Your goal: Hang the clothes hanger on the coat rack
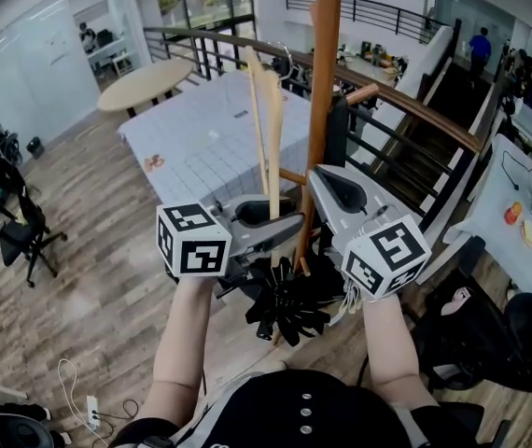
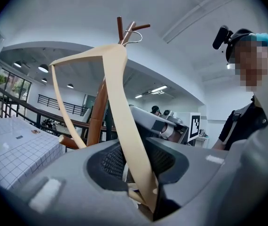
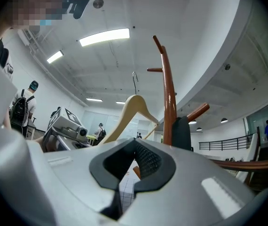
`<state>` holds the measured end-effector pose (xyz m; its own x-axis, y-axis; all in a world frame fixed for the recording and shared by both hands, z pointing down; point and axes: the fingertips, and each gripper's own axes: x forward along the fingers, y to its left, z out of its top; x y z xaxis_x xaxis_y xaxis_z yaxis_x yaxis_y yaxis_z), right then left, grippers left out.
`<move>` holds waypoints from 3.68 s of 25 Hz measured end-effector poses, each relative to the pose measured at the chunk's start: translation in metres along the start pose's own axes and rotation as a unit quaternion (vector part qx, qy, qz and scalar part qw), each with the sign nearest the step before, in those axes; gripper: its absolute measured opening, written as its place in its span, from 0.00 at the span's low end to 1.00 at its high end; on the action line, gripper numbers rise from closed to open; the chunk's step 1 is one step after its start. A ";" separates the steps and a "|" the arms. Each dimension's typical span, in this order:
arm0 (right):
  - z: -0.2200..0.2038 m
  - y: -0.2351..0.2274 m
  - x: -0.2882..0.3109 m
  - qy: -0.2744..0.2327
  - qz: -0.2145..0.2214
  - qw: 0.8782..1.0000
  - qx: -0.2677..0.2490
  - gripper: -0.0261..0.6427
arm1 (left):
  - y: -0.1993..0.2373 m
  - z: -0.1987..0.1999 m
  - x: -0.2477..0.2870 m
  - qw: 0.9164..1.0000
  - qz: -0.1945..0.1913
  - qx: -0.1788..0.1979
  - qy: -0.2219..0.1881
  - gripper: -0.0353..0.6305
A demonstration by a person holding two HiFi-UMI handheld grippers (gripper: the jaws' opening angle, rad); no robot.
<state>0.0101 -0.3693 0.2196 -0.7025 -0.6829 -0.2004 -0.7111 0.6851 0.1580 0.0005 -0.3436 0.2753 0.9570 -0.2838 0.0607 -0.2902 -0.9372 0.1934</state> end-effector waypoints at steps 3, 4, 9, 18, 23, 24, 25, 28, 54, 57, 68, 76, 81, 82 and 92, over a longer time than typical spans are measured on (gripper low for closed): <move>0.007 -0.004 0.003 -0.010 -0.004 1.000 -0.004 0.04 | 0.005 0.008 0.000 1.000 -0.001 0.009 -0.001 0.24; 0.010 -0.005 0.004 -0.013 -0.005 1.000 -0.006 0.04 | 0.006 0.012 0.001 1.000 -0.003 0.014 -0.001 0.24; 0.017 -0.009 0.013 -0.022 -0.004 1.000 -0.015 0.04 | 0.008 0.028 0.008 0.999 -0.008 0.051 0.010 0.24; 0.038 -0.018 0.025 -0.041 -0.004 0.999 -0.034 0.04 | 0.014 0.060 0.017 0.997 -0.020 0.076 0.005 0.24; 0.049 -0.024 0.030 -0.051 -0.007 0.998 -0.041 0.04 | 0.016 0.075 0.020 0.996 -0.027 0.085 0.004 0.24; 0.051 -0.025 0.031 -0.054 -0.008 0.998 -0.040 0.04 | 0.017 0.077 0.020 0.996 -0.028 0.087 0.004 0.24; 0.053 -0.026 0.032 -0.056 -0.009 0.998 -0.040 0.04 | 0.018 0.079 0.020 0.996 -0.029 0.089 0.004 0.24; 0.059 -0.030 0.035 -0.064 -0.010 0.997 -0.041 0.04 | 0.021 0.087 0.021 0.995 -0.029 0.097 0.004 0.24; 0.097 -0.055 0.046 -0.095 -0.032 0.992 -0.076 0.04 | 0.050 0.130 0.033 0.996 -0.059 0.070 -0.007 0.23; 0.097 -0.053 0.044 -0.099 -0.033 0.992 -0.076 0.04 | 0.051 0.128 0.035 0.996 -0.077 0.043 -0.006 0.23; 0.082 -0.051 0.037 -0.089 -0.038 0.994 -0.059 0.04 | 0.044 0.123 0.033 0.995 -0.098 0.011 -0.023 0.24; 0.073 -0.051 0.032 -0.076 -0.043 0.995 -0.053 0.04 | 0.041 0.110 0.043 0.996 -0.083 0.014 -0.018 0.26; 0.071 -0.051 0.026 -0.075 -0.050 0.995 -0.047 0.04 | 0.039 0.110 0.041 0.998 -0.062 0.024 -0.022 0.26; 0.069 -0.052 0.025 -0.074 -0.051 0.995 -0.045 0.04 | 0.039 0.110 0.042 0.998 -0.055 0.030 -0.025 0.26; 0.057 -0.054 0.013 -0.064 -0.060 0.996 -0.031 0.04 | 0.048 0.109 0.038 0.990 0.067 0.123 -0.033 0.33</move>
<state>0.0411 -0.4003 0.1535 -0.6055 -0.7183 -0.3427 -0.7930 0.5808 0.1836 0.0232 -0.4213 0.1805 0.9107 -0.4130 0.0046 -0.4121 -0.9094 -0.0561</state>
